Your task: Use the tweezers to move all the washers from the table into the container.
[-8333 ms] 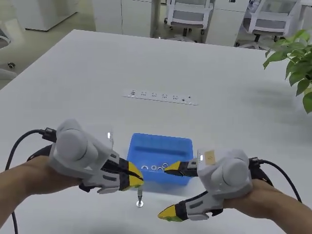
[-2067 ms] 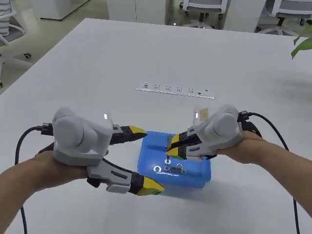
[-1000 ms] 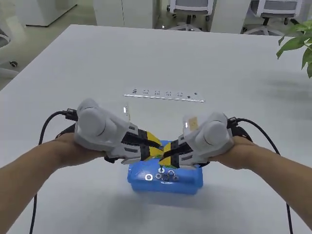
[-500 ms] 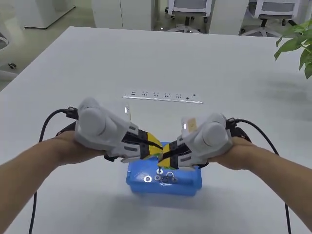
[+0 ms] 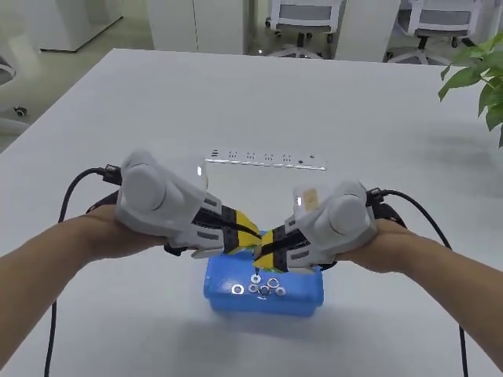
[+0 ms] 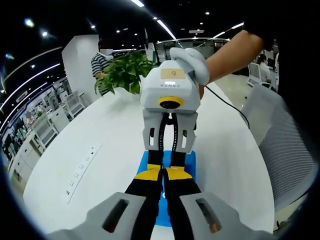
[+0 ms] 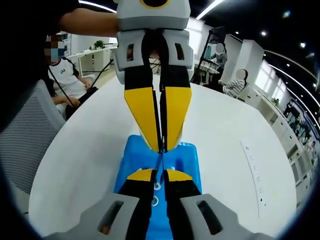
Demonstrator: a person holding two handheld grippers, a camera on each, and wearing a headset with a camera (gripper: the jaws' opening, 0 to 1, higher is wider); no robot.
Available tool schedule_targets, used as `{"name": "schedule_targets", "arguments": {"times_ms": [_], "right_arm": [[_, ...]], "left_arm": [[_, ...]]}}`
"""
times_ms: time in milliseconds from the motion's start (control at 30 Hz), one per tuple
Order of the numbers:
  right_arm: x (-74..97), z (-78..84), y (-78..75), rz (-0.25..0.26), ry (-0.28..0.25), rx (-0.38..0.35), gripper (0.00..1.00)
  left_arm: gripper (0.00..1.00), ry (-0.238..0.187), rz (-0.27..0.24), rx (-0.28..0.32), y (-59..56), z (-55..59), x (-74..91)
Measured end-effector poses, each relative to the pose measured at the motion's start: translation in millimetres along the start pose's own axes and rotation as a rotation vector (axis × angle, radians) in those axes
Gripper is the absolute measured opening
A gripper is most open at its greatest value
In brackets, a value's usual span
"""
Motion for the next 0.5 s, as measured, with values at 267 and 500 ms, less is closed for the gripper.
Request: {"name": "schedule_targets", "arguments": {"times_ms": [267,500], "right_arm": [[9.1,-8.1,7.4,0.002,-0.012,-0.021,0.09],[15.1,-17.1,14.8,-0.006,-0.017,-0.016,0.09]], "left_arm": [[0.06,-0.006,0.017,-0.017,-5.0,-9.5,5.6],[0.06,-0.015,0.035,-0.019,-12.5,-18.1,13.2]]}}
Point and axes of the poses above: the centre of the closed fingertips' face, and the gripper's own axes: x roughly backward along the fingers, y roughly to its left, z roughly out of its underside, the point moved 10 cm from there along x, roughly backward along the fingers, and after that the axes turned 8 degrees about -y, right-handed, at the moved point
